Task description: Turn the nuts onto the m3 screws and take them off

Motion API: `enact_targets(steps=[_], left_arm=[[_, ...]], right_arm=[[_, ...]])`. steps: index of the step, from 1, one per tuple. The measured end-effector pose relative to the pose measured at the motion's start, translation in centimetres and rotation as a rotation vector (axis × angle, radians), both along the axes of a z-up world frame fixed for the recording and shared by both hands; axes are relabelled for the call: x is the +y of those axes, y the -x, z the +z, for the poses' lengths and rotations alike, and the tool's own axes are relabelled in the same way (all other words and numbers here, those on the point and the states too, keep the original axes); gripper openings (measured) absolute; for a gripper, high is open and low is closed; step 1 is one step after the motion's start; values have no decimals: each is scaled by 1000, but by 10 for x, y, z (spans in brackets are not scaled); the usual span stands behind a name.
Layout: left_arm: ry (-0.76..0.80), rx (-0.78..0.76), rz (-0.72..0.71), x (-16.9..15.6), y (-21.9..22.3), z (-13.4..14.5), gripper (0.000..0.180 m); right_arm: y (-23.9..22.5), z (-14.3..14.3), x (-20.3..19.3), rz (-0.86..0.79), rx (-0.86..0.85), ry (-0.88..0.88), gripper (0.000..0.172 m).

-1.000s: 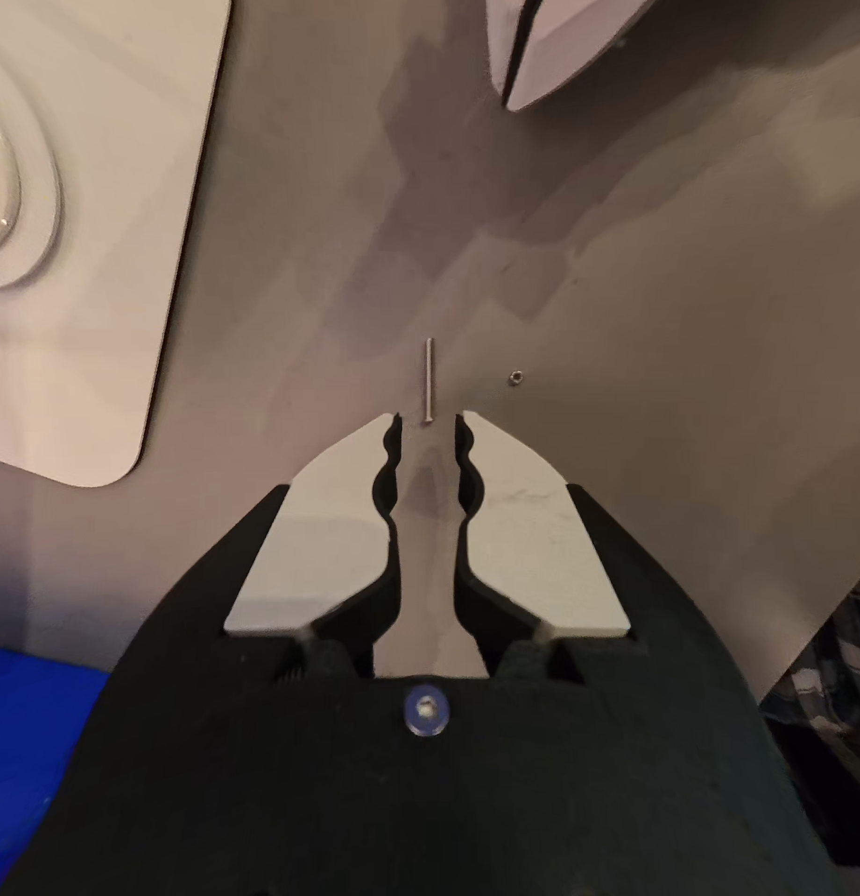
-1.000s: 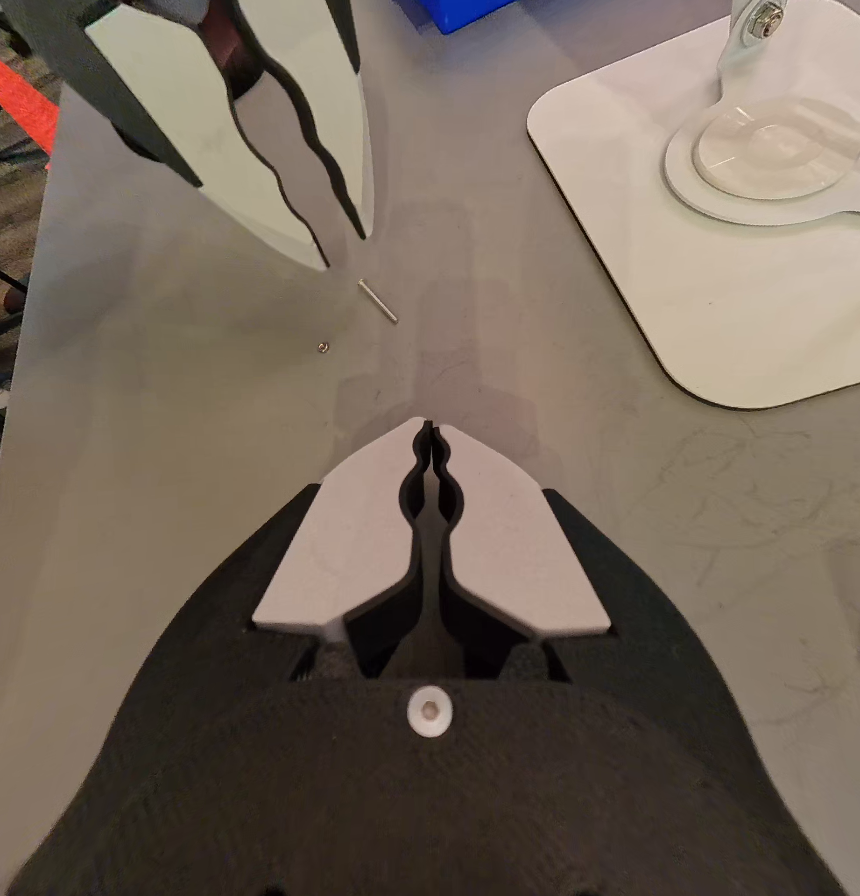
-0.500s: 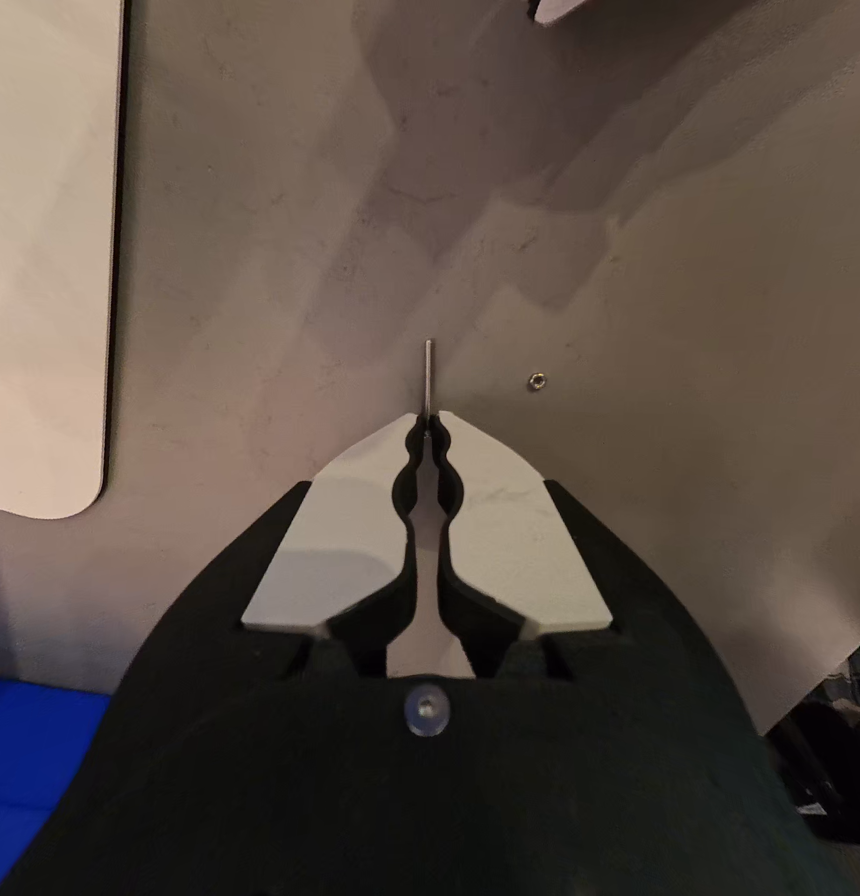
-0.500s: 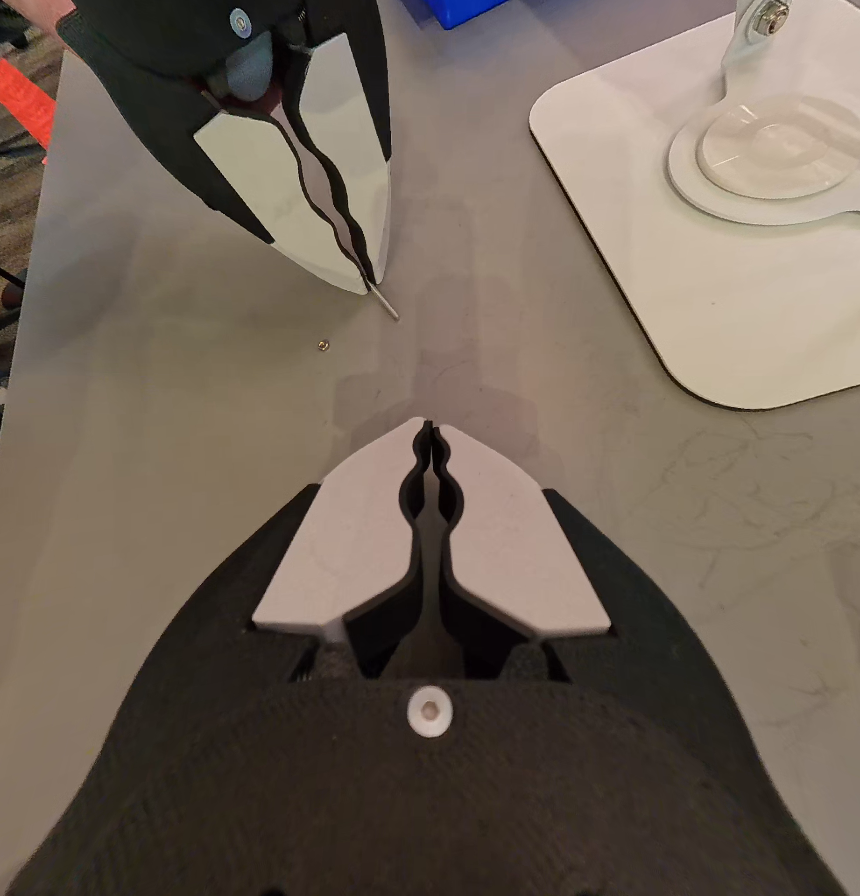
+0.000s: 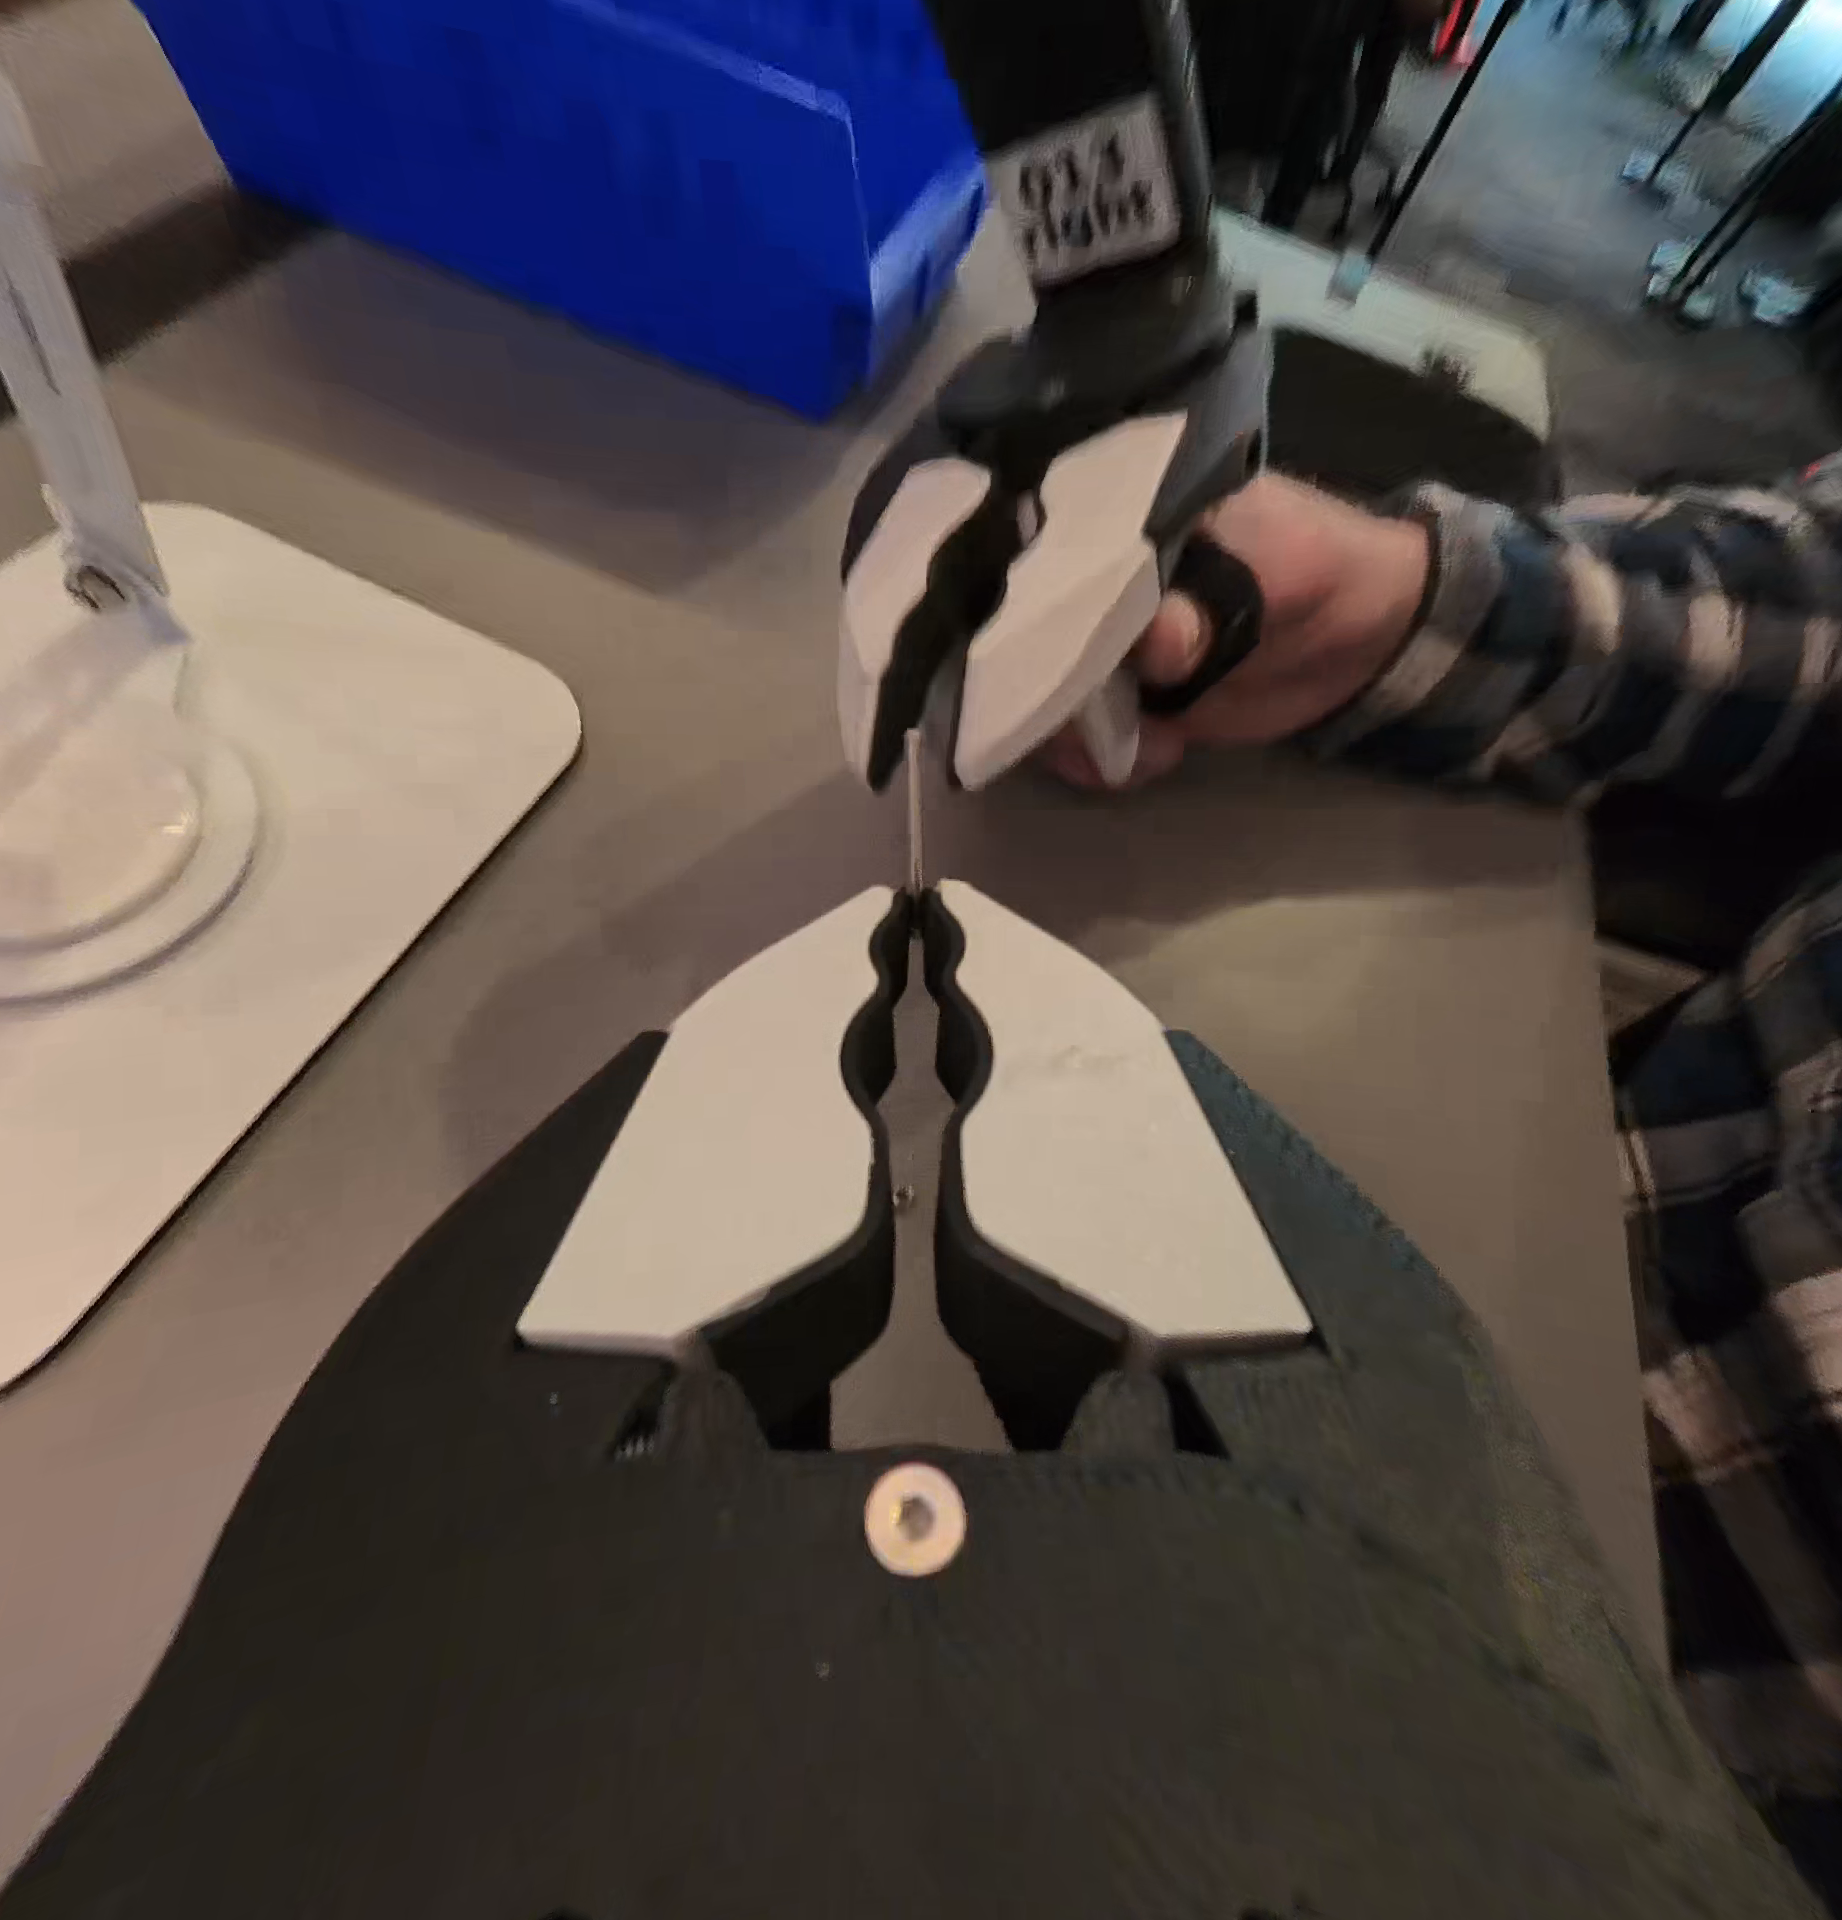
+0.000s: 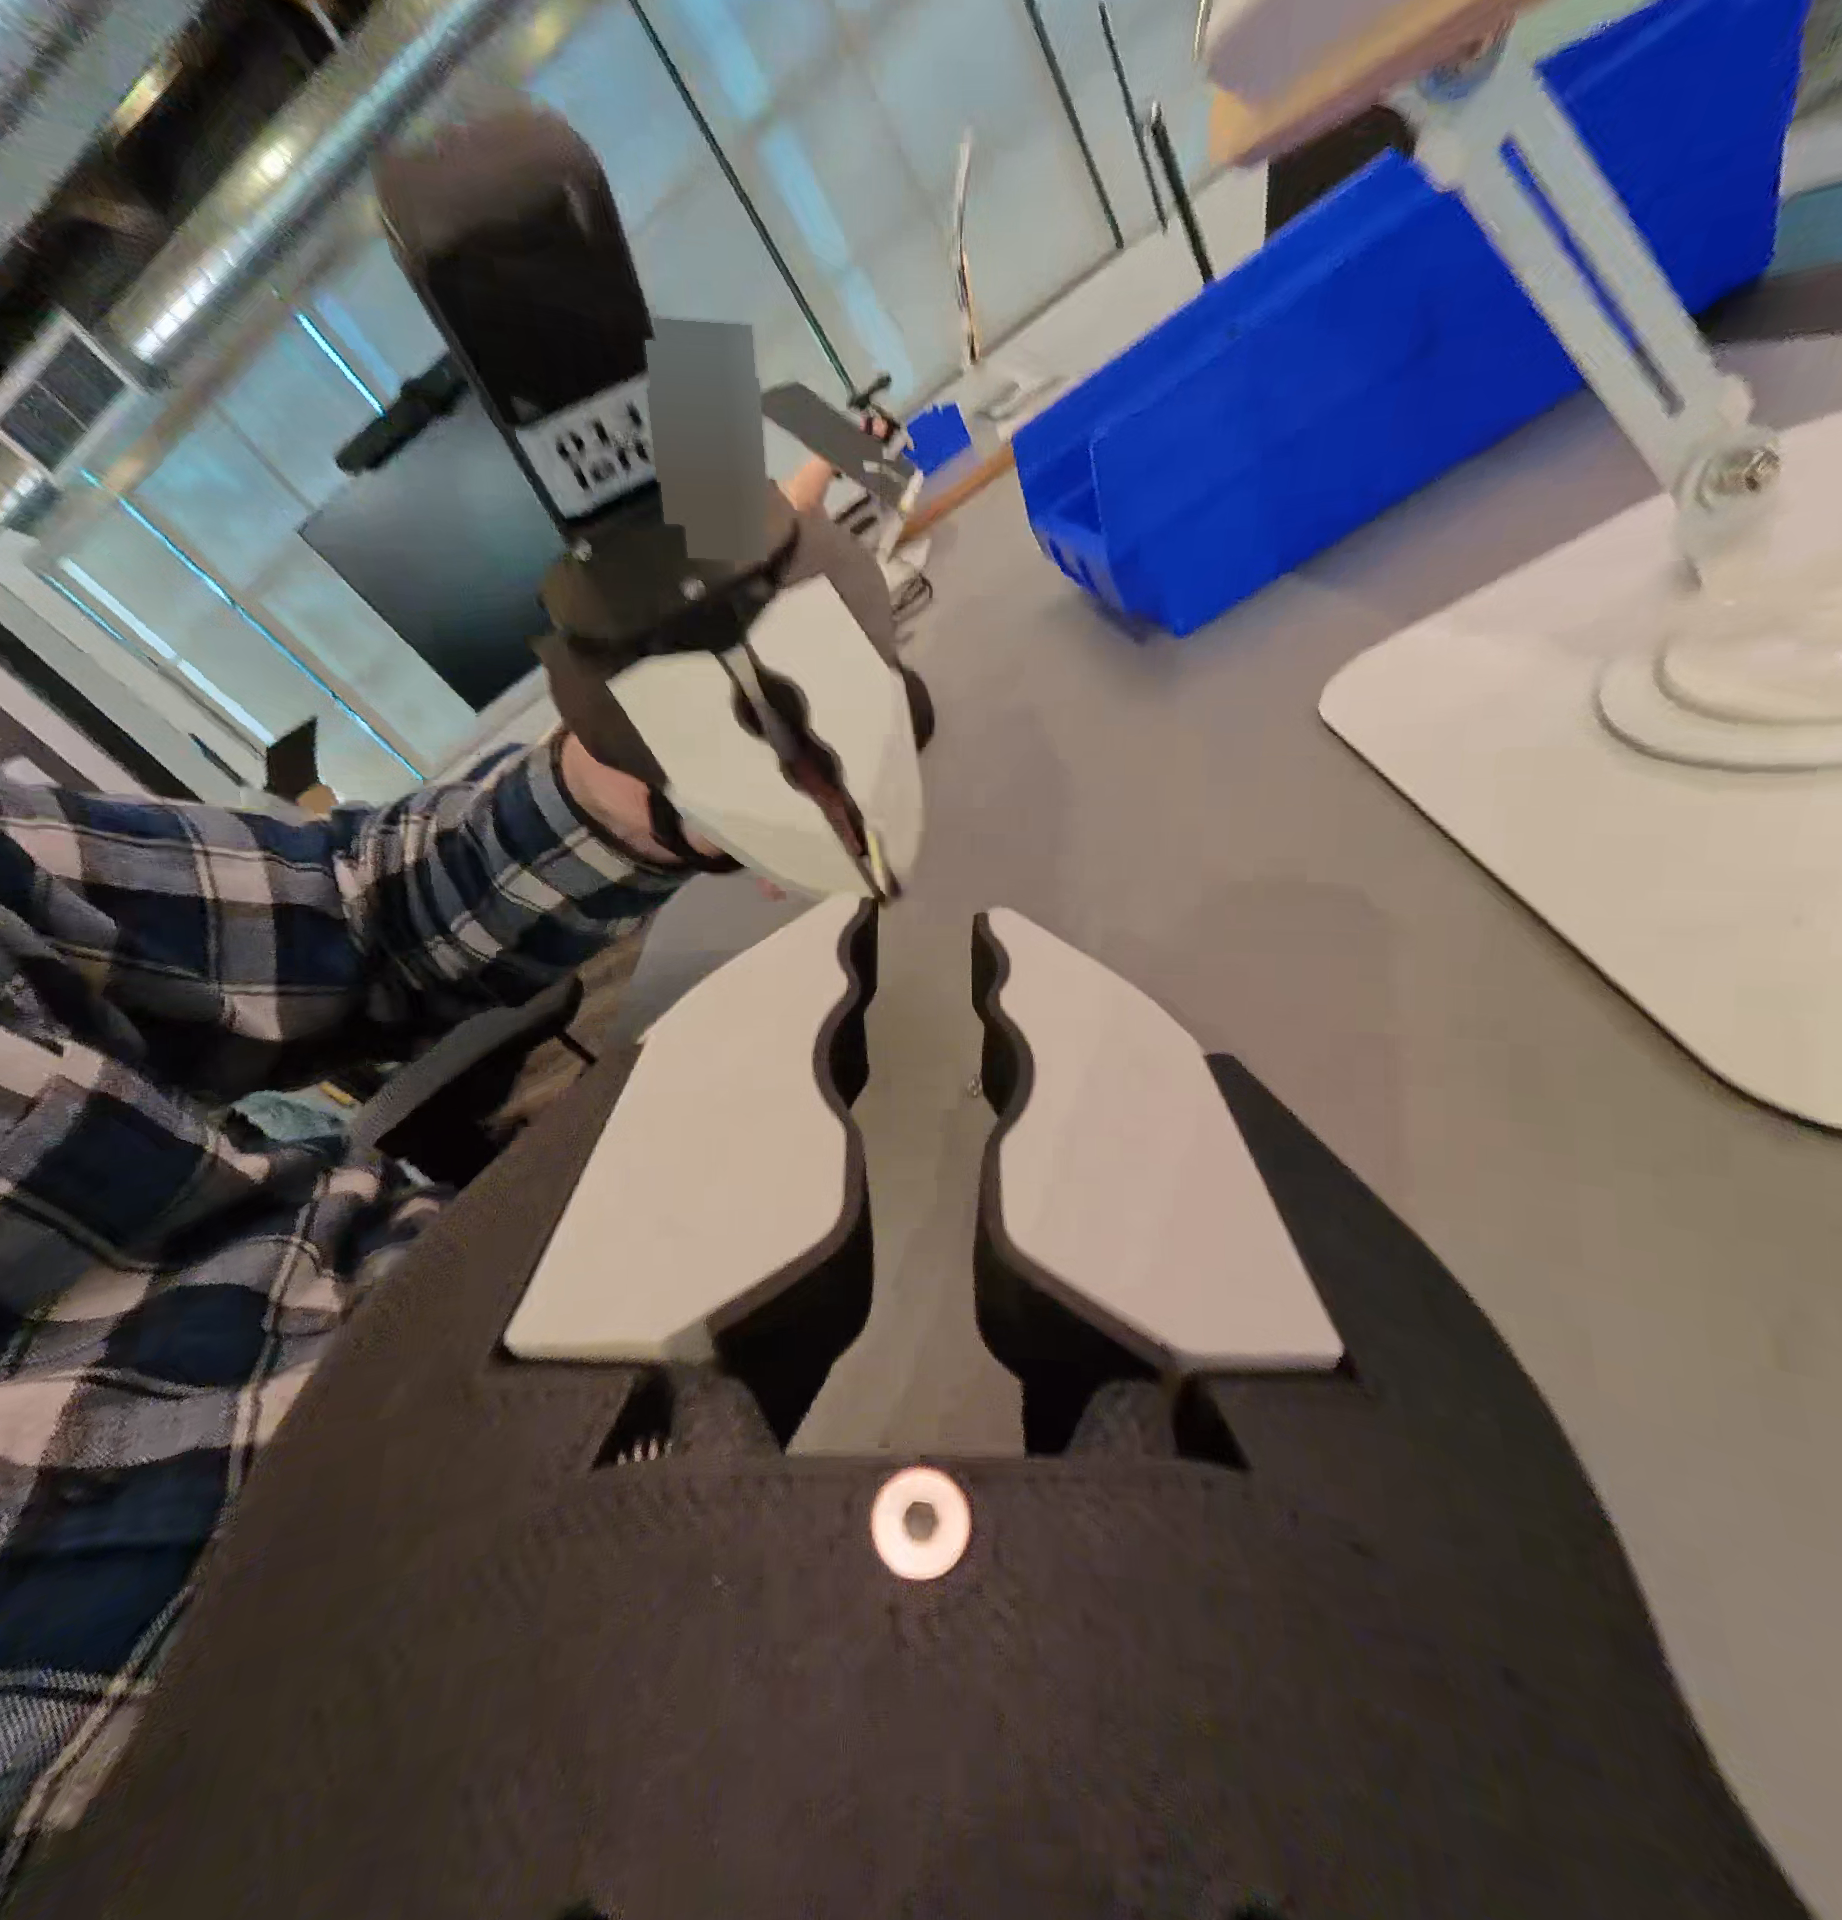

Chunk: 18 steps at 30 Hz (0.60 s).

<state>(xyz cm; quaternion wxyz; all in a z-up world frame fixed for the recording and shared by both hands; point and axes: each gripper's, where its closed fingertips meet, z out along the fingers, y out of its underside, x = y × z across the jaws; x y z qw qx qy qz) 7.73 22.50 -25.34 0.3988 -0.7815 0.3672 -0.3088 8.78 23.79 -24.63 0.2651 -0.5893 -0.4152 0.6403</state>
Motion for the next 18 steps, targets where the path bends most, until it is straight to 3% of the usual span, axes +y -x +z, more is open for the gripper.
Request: enact_targets(steps=[5,12,18], left_arm=[[-7,-65,-9,-6,-9,7,2],[-42,-131,-5,-6,-10,18,2],[-65,-185,-5,-4,-11,26,2]], right_arm=[[4,34,-15,36,188,-5,17],[8,37,-11,15,190,-7,20],[11,41,-14,35,202,-38,3]])
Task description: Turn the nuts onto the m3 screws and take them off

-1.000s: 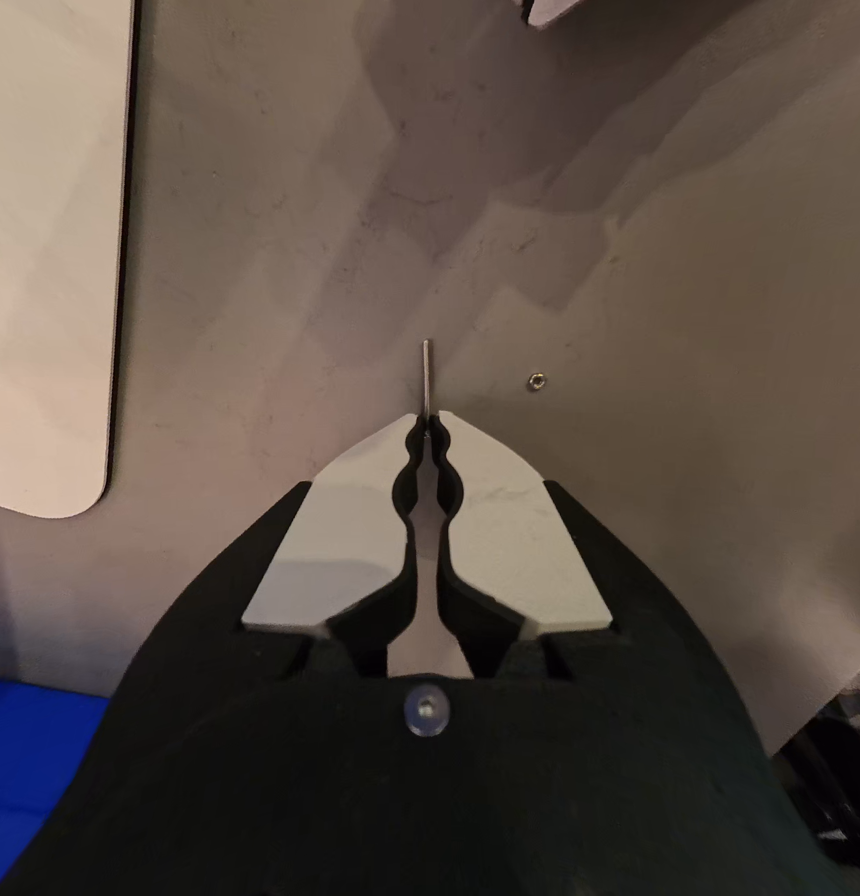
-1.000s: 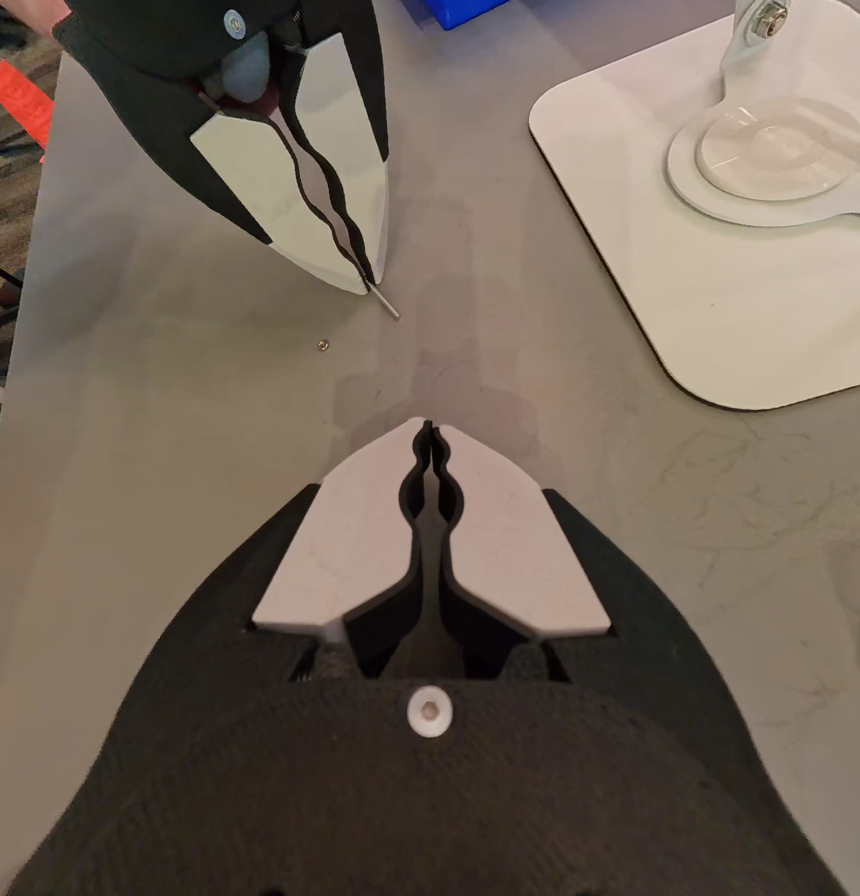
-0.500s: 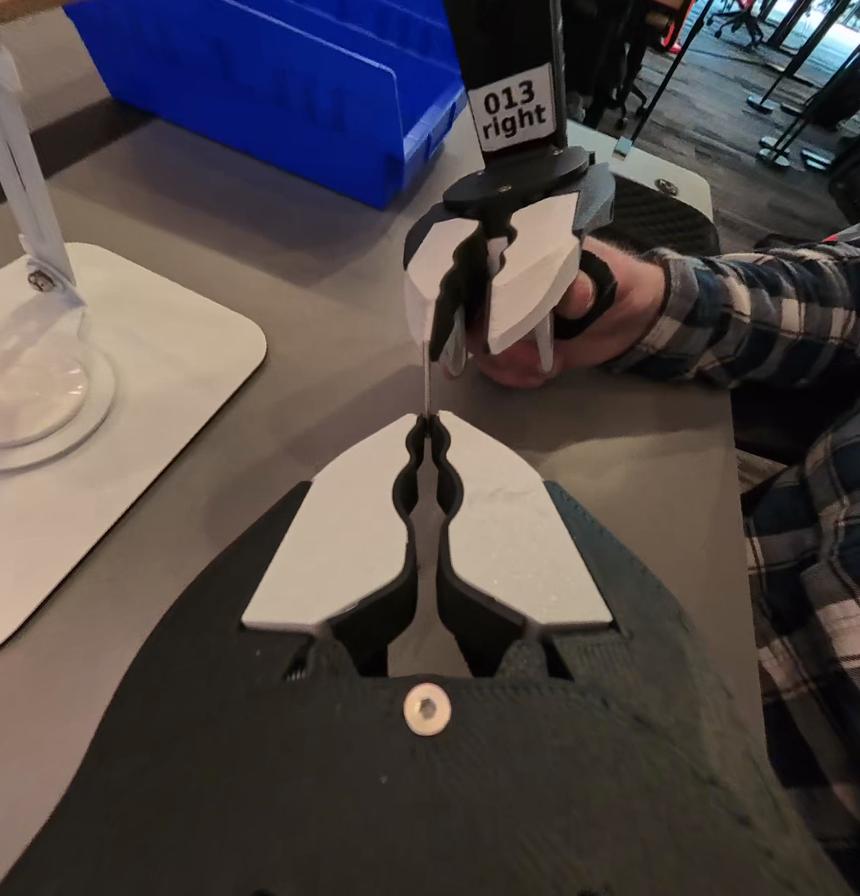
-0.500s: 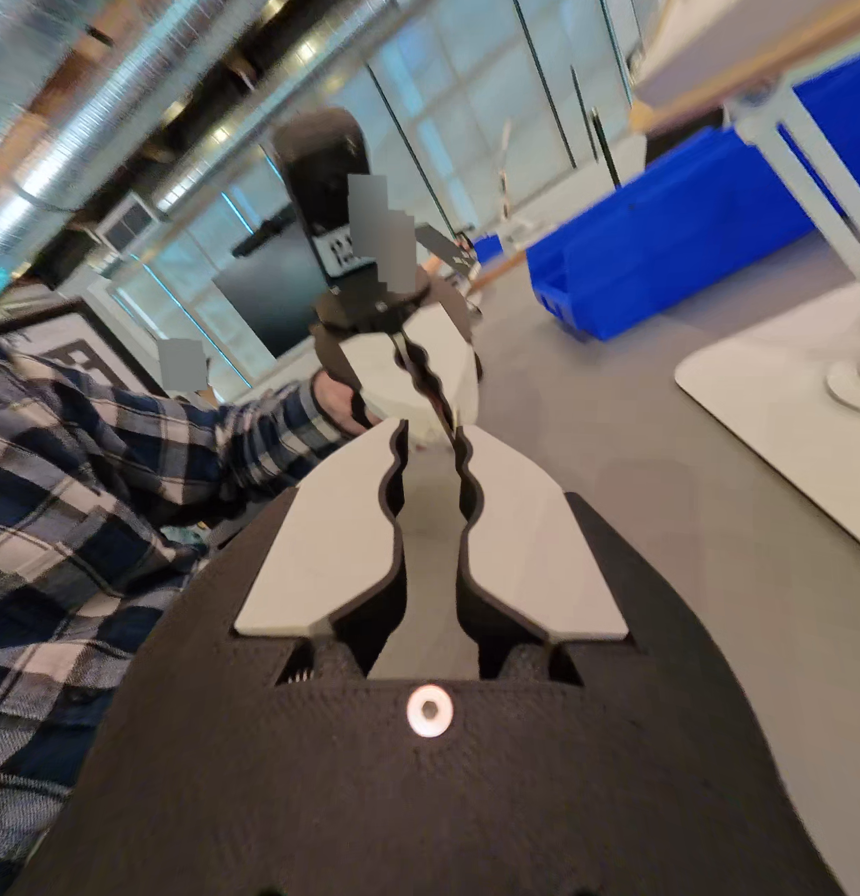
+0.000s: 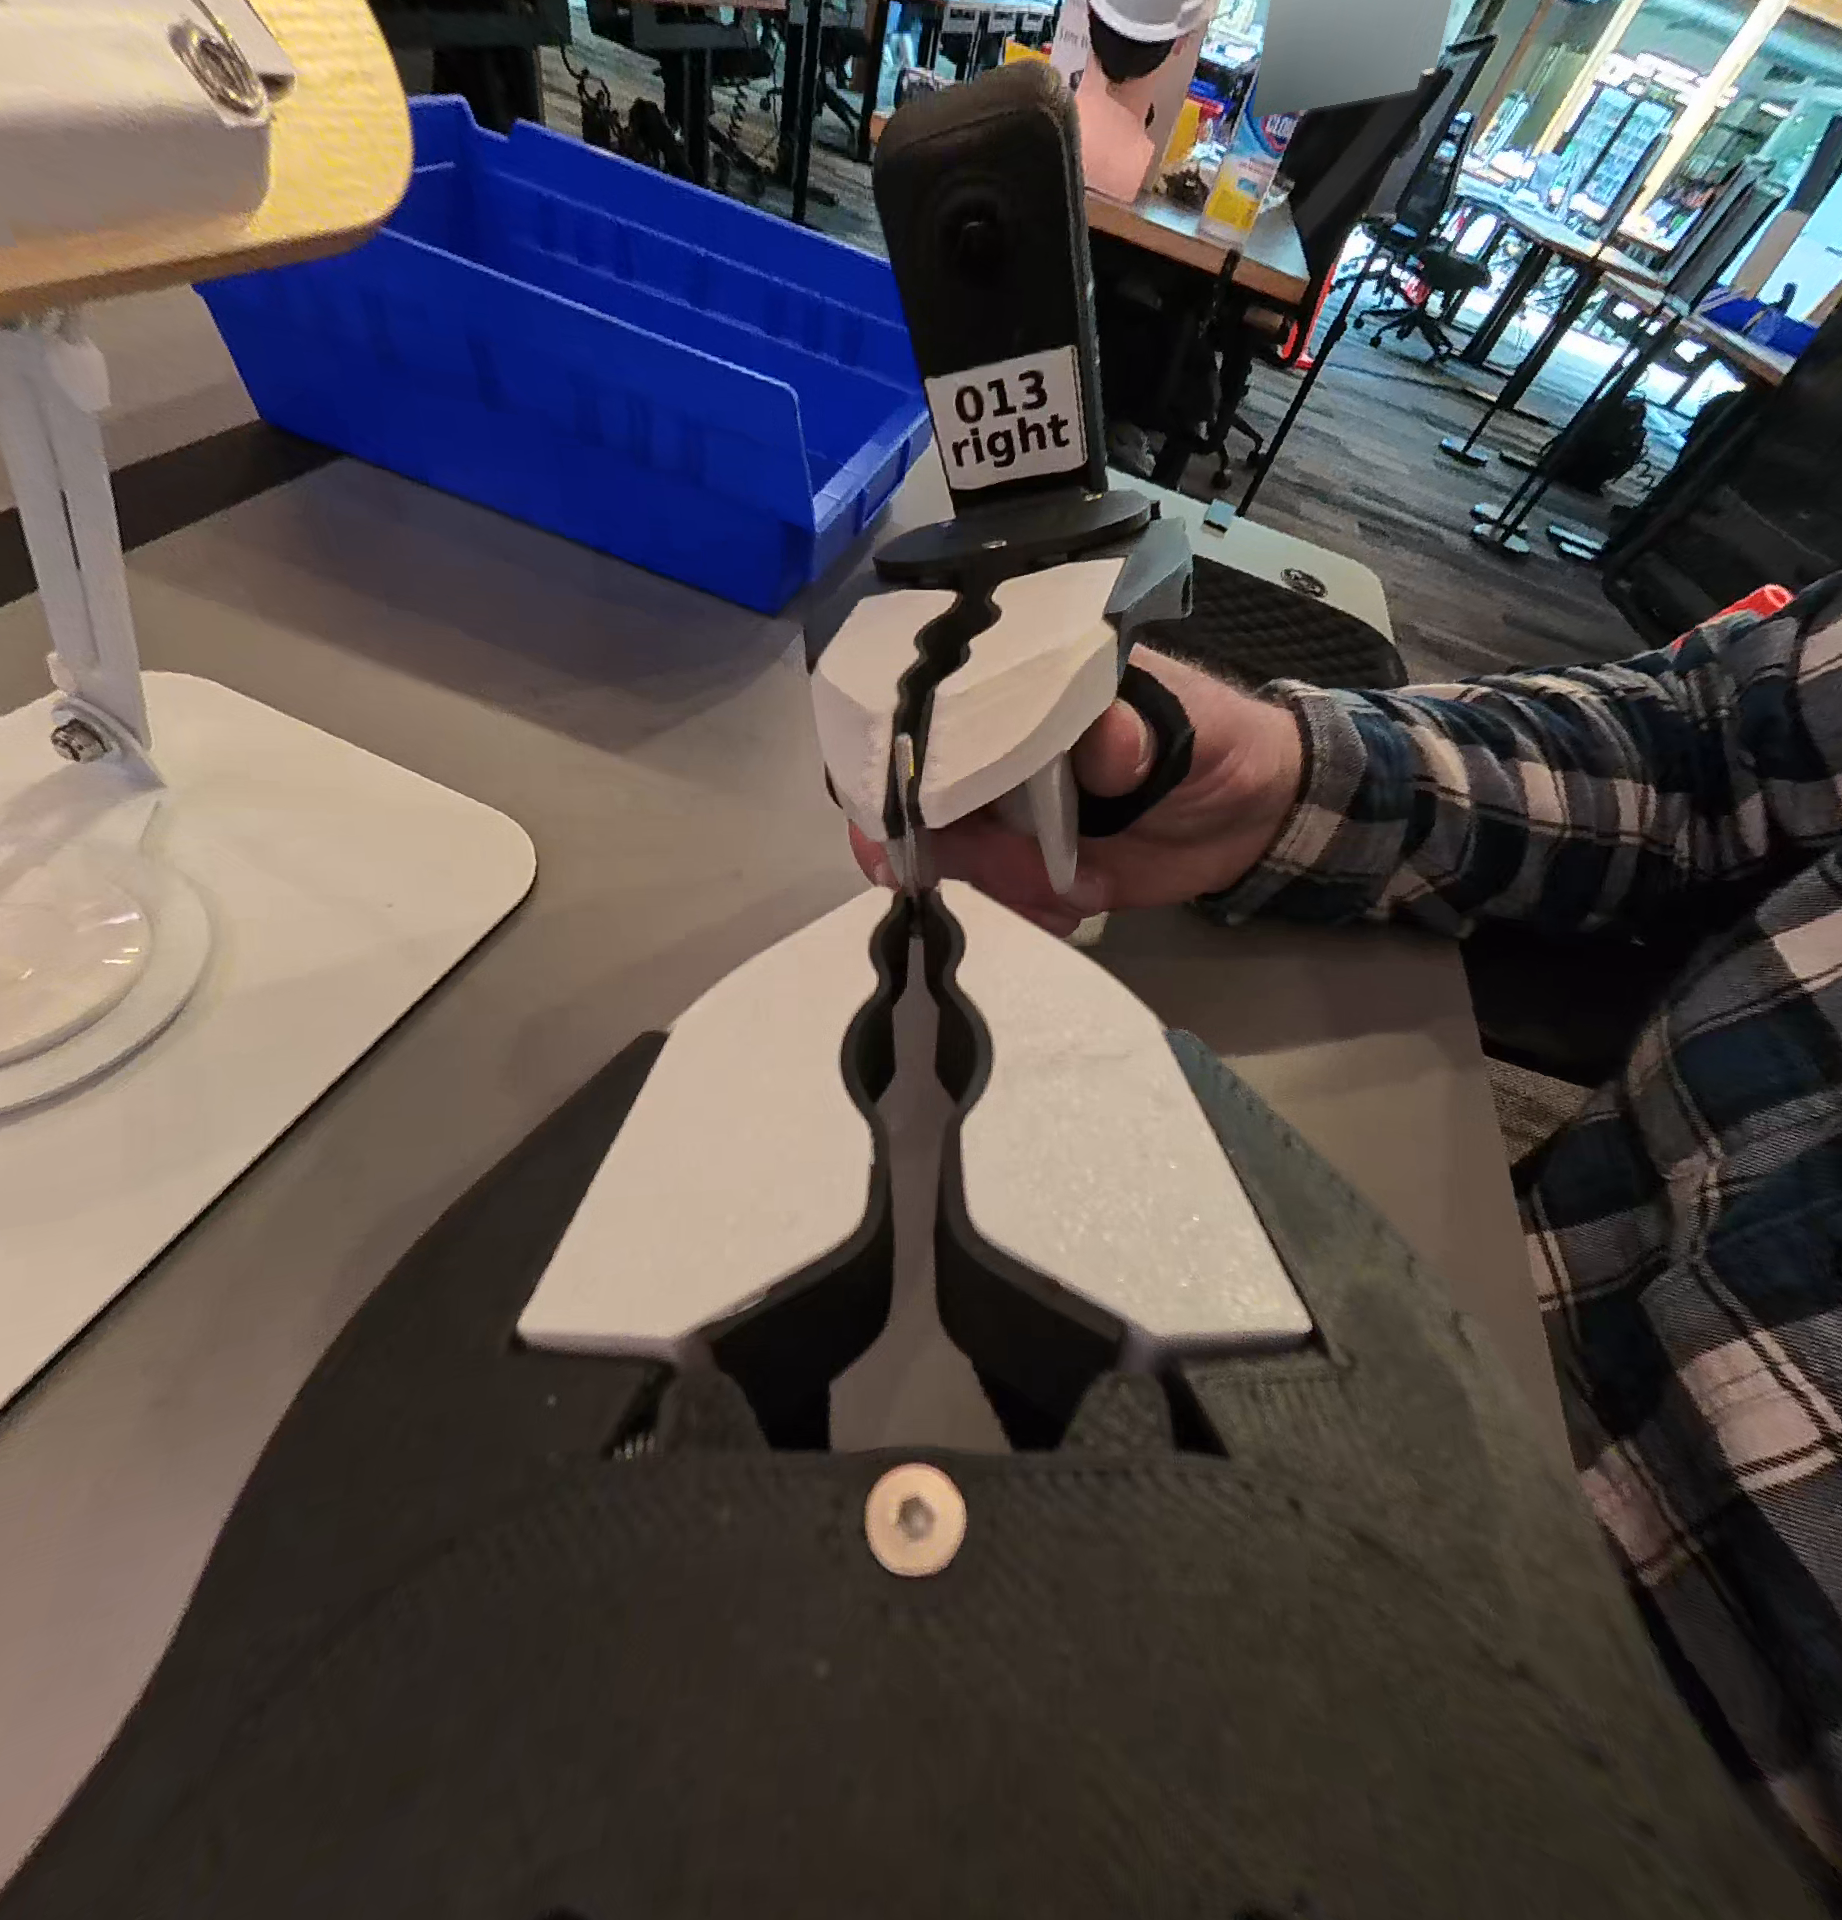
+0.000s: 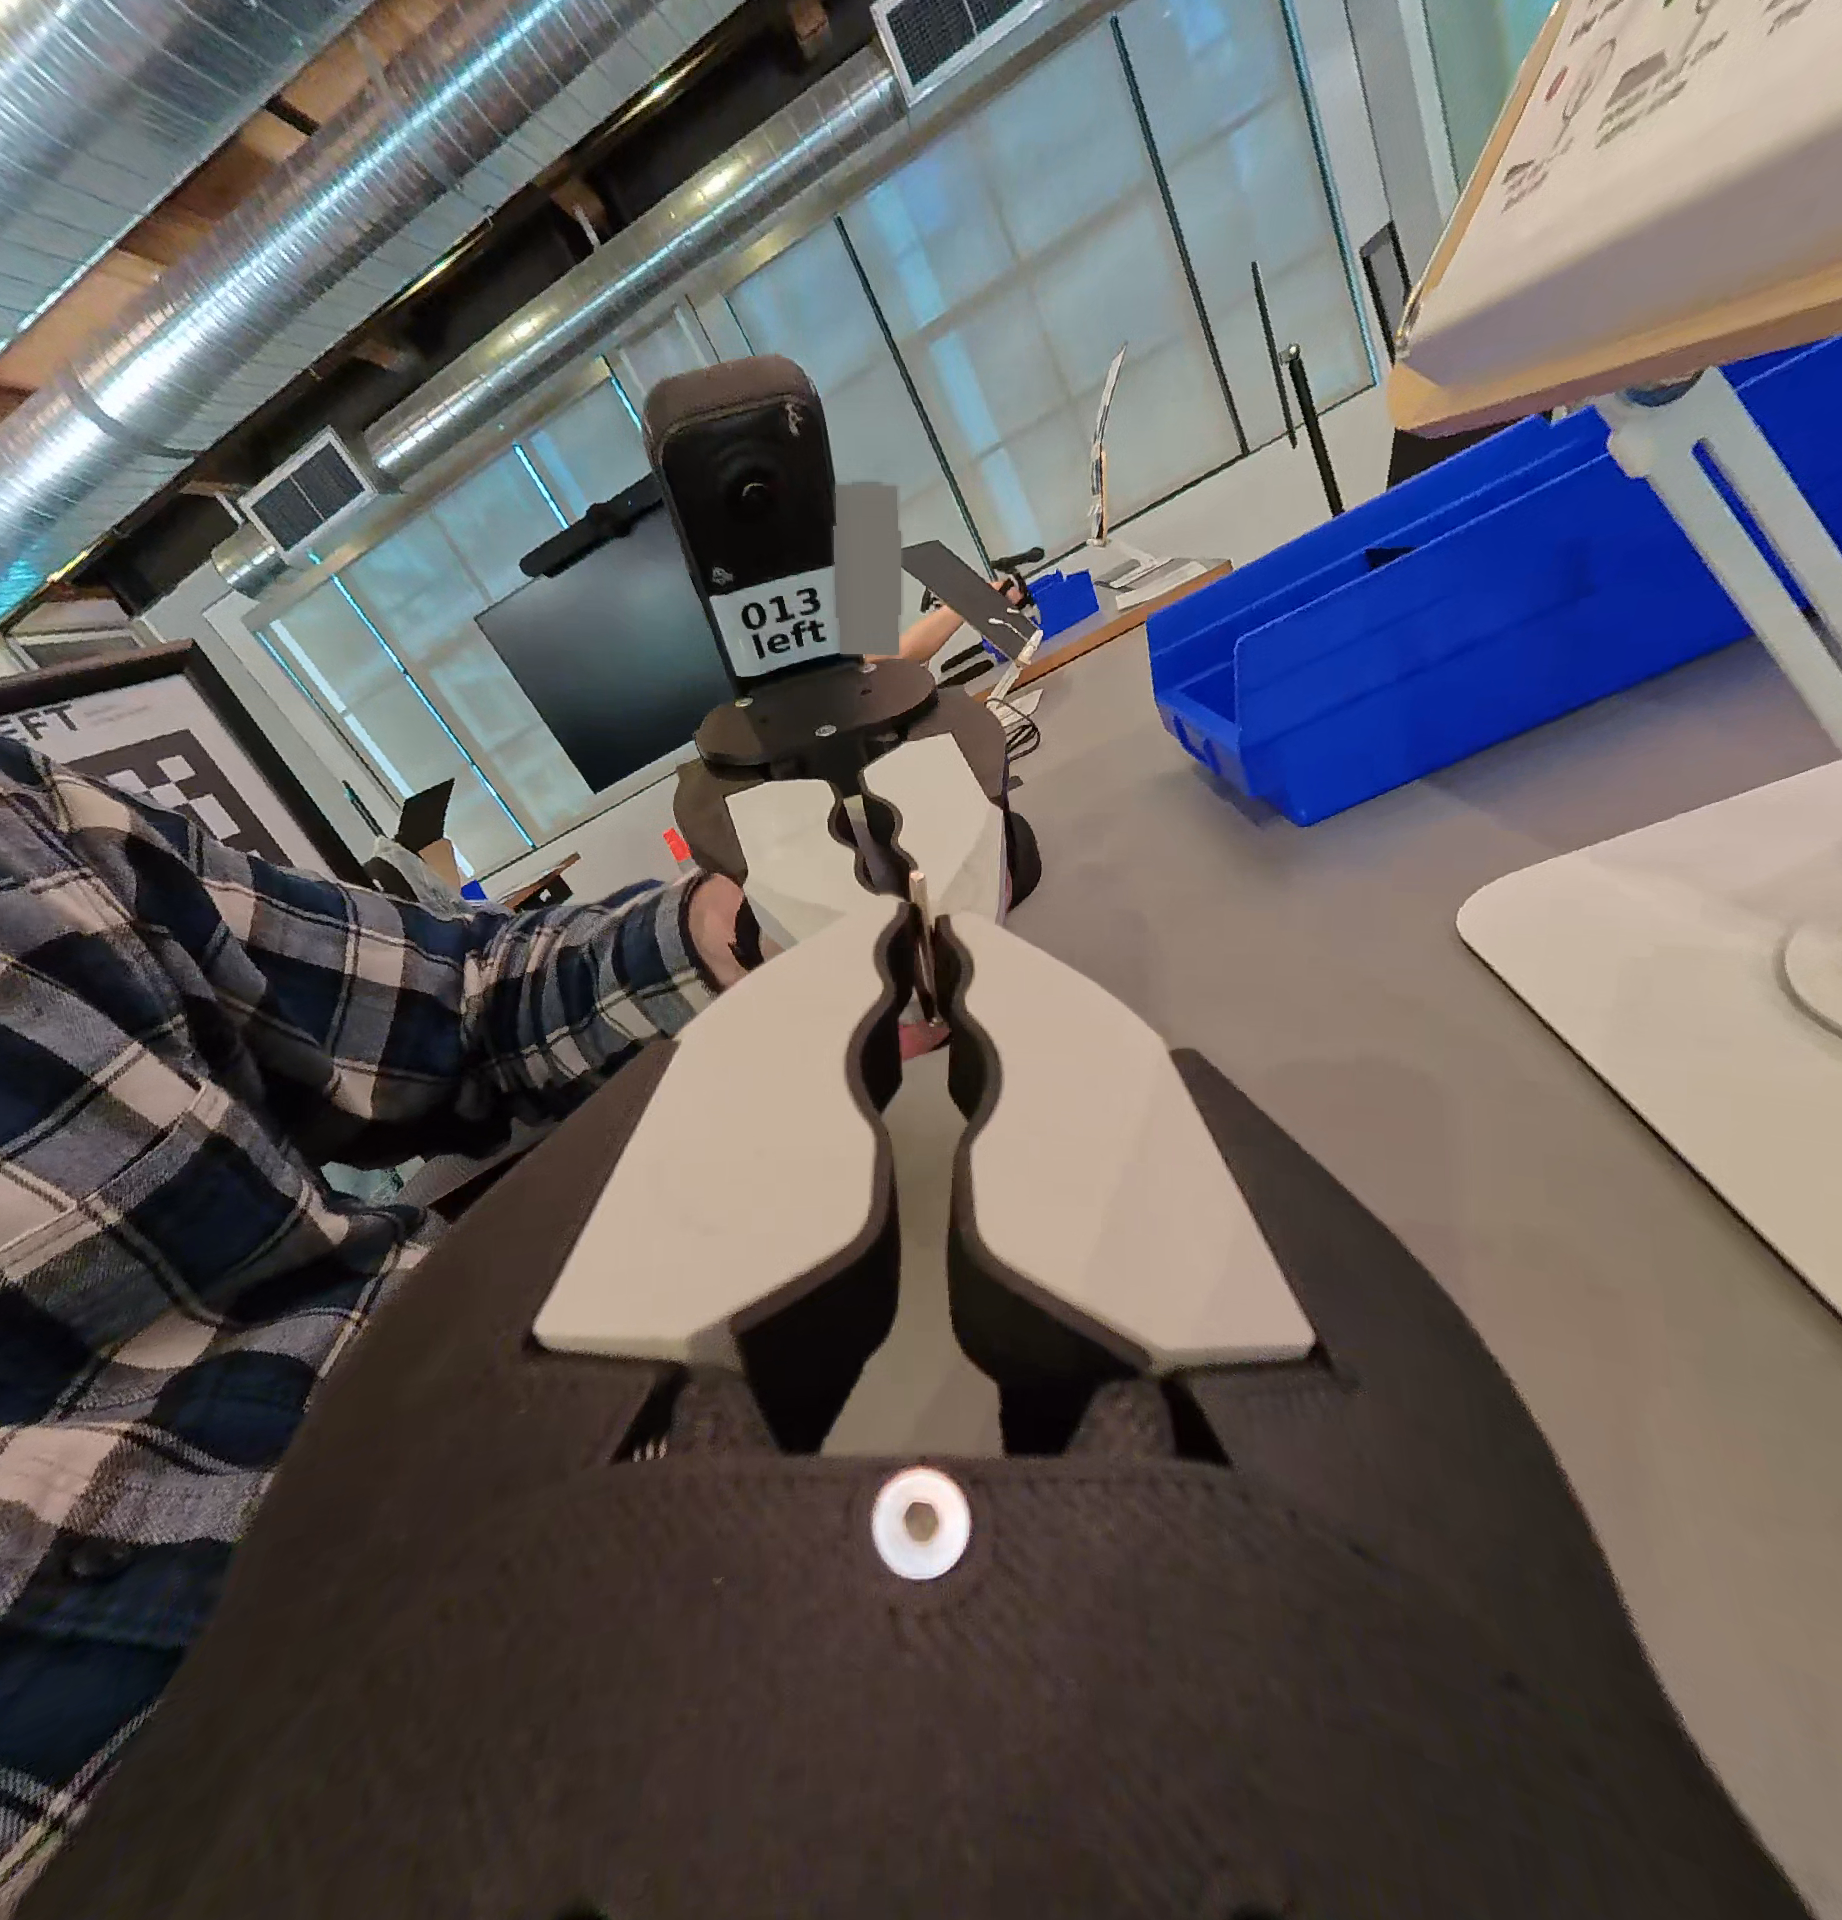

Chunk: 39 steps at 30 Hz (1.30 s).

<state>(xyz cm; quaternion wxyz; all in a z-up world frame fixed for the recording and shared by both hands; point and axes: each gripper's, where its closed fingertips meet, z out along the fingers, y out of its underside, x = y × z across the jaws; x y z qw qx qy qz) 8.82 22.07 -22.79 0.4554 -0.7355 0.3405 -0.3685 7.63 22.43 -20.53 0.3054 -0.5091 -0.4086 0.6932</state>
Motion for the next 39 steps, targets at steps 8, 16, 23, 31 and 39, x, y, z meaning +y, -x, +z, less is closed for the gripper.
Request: enact_targets(steps=[8,16,23,31,39], left_arm=[[-158,-46,35,3,0,24,26],[-116,-86,14,5,3,24,3],[-122,-138,0,6,6,26,1],[-166,-191,14,10,18,31,1],[-223,-235,47,24,54,34,1]], right_arm=[[5,19,4,-15,22,-93,3],[11,24,-1,12,6,-187,2],[15,26,-2,21,-49,-305,2],[12,39,10,9,-28,-262,29],[0,-18,-8,119,-299,-478,21]])
